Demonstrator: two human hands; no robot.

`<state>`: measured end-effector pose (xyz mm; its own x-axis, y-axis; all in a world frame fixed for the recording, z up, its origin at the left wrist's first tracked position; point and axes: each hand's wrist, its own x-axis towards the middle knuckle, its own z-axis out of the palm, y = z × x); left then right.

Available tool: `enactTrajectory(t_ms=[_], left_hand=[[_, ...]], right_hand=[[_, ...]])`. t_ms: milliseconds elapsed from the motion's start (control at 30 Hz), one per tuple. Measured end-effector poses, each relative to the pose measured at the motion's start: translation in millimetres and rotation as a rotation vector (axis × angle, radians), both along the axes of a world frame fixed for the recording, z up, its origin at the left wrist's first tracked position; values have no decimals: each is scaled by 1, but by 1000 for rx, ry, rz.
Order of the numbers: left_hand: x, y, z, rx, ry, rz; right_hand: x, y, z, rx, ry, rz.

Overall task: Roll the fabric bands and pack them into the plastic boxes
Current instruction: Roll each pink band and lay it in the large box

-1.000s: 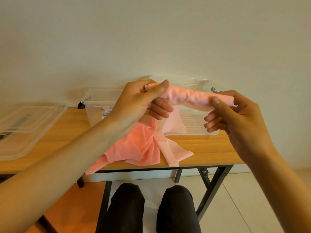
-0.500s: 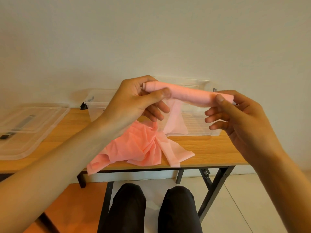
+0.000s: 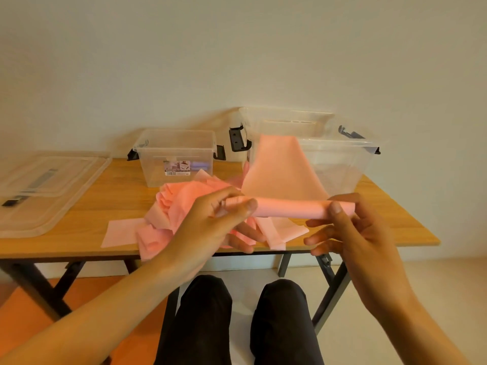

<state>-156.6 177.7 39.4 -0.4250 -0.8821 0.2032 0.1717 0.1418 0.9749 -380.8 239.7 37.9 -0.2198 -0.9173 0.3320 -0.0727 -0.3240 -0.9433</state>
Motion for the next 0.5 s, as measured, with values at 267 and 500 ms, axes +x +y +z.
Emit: enactTrajectory(t_ms=[267,500], left_hand=[[-5,-5,-39,-28,-35,17],[-8,-14,-51,-56,-57,20]], right_hand=[[-5,3,-34,99,-21,-21],[-15,-3,-44,143,-14,36]])
